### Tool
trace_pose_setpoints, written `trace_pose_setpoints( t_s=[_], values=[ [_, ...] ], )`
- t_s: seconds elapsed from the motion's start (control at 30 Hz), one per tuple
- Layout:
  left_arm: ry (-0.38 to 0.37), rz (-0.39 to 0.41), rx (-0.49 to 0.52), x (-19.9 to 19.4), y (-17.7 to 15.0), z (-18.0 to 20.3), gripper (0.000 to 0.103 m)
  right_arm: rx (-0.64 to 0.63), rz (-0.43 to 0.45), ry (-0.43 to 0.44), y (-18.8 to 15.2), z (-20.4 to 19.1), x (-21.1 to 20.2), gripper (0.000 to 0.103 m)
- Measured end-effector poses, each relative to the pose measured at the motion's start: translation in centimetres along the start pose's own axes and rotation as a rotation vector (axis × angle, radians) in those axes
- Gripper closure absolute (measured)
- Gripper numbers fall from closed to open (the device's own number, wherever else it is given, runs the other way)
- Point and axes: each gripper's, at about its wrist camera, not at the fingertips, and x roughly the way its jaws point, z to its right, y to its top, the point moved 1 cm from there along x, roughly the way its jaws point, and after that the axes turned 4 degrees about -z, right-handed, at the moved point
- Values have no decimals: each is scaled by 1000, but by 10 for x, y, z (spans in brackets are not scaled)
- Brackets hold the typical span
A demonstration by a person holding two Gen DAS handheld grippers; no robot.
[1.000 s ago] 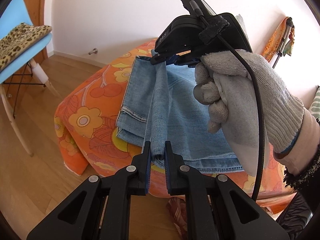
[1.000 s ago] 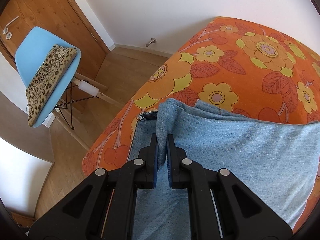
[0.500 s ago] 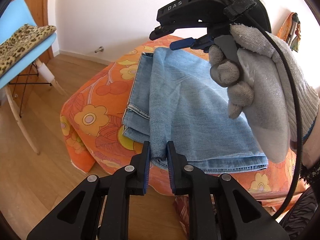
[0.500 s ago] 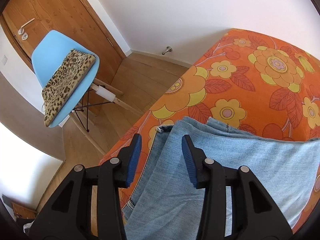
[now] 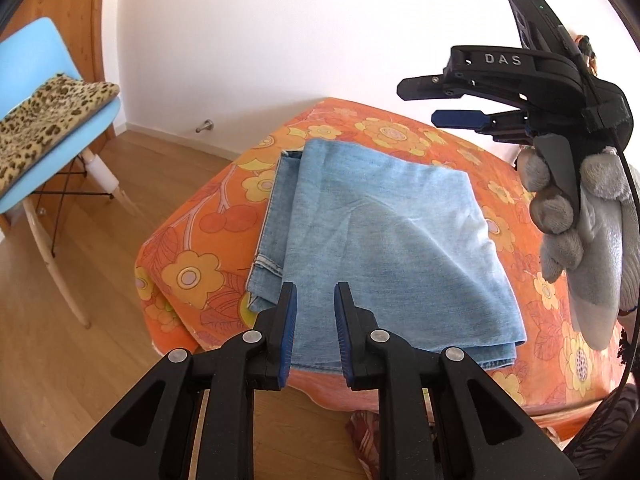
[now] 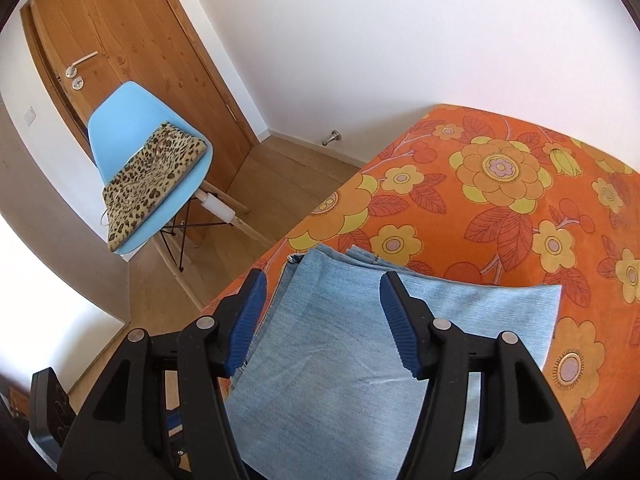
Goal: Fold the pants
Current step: 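Open both grippers and release the folded jeans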
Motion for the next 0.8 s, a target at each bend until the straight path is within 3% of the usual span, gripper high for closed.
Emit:
trace_pose_setpoints(
  t_s=[0.3, 0.53, 0.6, 0.73, 0.8],
  values=[
    [-39, -6, 72, 5, 2, 40, 84, 9, 90, -31, -57, 51, -84, 25],
    [-66, -42, 134, 21, -2, 73, 78, 82, 52, -76, -128, 91, -104, 24],
    [-82, -57, 144, 27, -4, 82, 78, 74, 29, -96, -147, 95, -101, 29],
    [-94, -72, 162, 41, -4, 96, 78, 38, -6, -97, -176, 95, -92, 64],
    [-88, -86, 166, 50, -4, 99, 78, 25, -30, -66, -186, 92, -84, 71]
  ],
)
